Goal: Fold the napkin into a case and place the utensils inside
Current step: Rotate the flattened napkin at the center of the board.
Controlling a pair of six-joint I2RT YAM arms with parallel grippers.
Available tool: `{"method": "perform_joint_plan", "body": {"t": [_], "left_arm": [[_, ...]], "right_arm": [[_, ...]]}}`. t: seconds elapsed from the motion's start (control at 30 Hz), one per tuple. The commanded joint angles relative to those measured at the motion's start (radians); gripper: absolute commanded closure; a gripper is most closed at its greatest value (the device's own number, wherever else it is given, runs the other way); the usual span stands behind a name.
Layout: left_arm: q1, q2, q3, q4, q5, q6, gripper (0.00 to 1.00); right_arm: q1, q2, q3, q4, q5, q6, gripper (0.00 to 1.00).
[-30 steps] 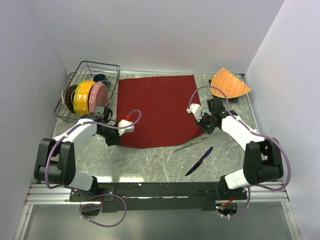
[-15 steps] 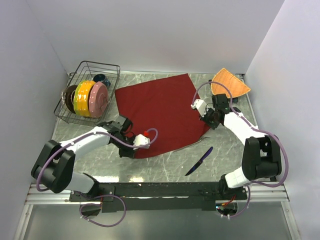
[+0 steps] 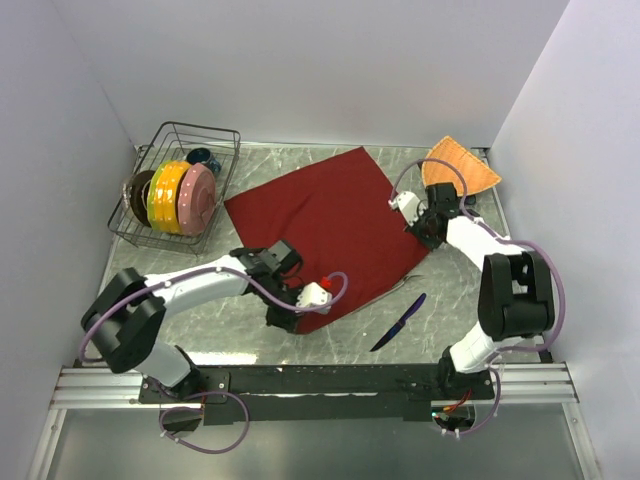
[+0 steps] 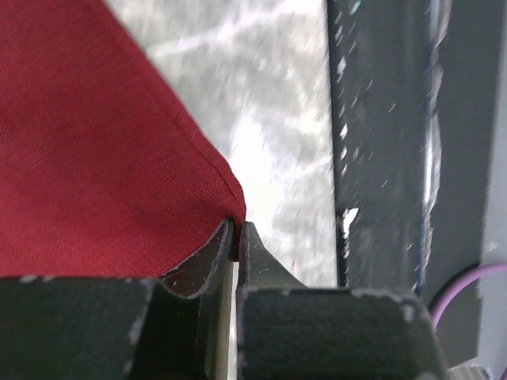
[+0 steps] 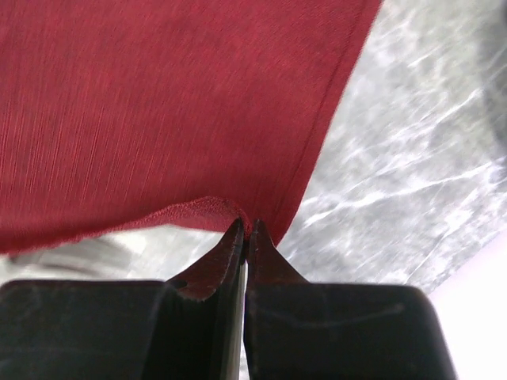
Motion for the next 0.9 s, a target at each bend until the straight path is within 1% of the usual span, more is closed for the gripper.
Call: {"method": "perform_joint_plan", "body": {"t": [0.0,0.1,0.17,0.2,0.23,0.27,0.3,0.33,0.37,0.4,0.43,0.47,0.5,0.53,0.57,0.6,0.67,0.7,0.73,0.8,0.87], "left_arm": [[-0.055,0.058,0.077,0.05,0.111,-0.09,0.99],[-0.117,0.108,0.123,0.093,0.132,-0.127,0.99],[-0.169,0.119,0.152,0.089,0.123,-0.098,0.99],[-0.177,0.122,0.157,0.078,0.114,-0.084,0.91],[-0.175,0.119,0.174,0.067,0.103,-0.075,0.82],[-0.163,0.119,0.185,0.0,0.1,-0.044,0.74],[-0.143,0.118,0.198,-0.046,0.111,-0.014,0.63],[-0.082,0.109,0.22,-0.083,0.115,0.006,0.6],[-0.044,0.096,0.225,-0.132,0.111,0.026,0.56],[0.005,0.069,0.229,-0.14,0.106,0.034,0.55],[0.105,0.056,0.234,-0.138,0.094,0.036,0.54],[0.151,0.049,0.237,-0.128,0.051,0.034,0.53],[0.232,0.046,0.238,-0.1,0.025,0.04,0.53],[0.265,0.053,0.241,-0.077,-0.002,0.04,0.54],[0.291,0.065,0.243,-0.05,-0.036,0.024,0.55],[0.334,0.1,0.248,0.013,-0.103,0.017,0.55],[0.366,0.144,0.258,0.088,-0.17,-0.03,0.56],[0.392,0.198,0.278,0.125,-0.212,-0.041,0.57],[0.405,0.228,0.292,0.138,-0.236,-0.064,0.57],[0.44,0.298,0.324,0.157,-0.257,-0.088,0.59],[0.454,0.332,0.329,0.164,-0.262,-0.101,0.61]], "right_arm": [[-0.004,0.048,0.109,0.089,0.03,0.069,1.0],[-0.005,0.094,0.167,0.108,0.055,0.109,1.0],[-0.005,0.108,0.184,0.111,0.078,0.12,0.99],[-0.005,0.112,0.192,0.103,0.078,0.123,0.91],[-0.005,0.114,0.197,0.095,0.105,0.123,0.87],[-0.005,0.112,0.197,0.076,0.126,0.126,0.84],[-0.007,0.103,0.197,0.062,0.134,0.131,0.74],[-0.017,0.094,0.195,0.045,0.134,0.134,0.61],[-0.024,0.082,0.182,0.025,0.134,0.135,0.52],[-0.03,0.054,0.177,0.016,0.136,0.145,0.41],[-0.04,0.041,0.172,0.003,0.136,0.151,0.39],[-0.045,0.031,0.174,-0.026,0.137,0.164,0.34],[-0.051,0.013,0.178,-0.043,0.139,0.174,0.32],[-0.057,0.008,0.183,-0.058,0.14,0.186,0.27],[-0.066,0.002,0.201,-0.091,0.134,0.216,0.26],[-0.067,0.002,0.215,-0.113,0.125,0.235,0.26],[-0.1,0.002,0.255,-0.187,0.107,0.31,0.25],[-0.102,0.004,0.264,-0.211,0.084,0.336,0.25],[-0.103,0.004,0.27,-0.249,0.062,0.361,0.25],[-0.105,0.01,0.275,-0.27,0.044,0.442,0.25],[-0.117,0.02,0.27,-0.283,0.035,0.508,0.26]]}}
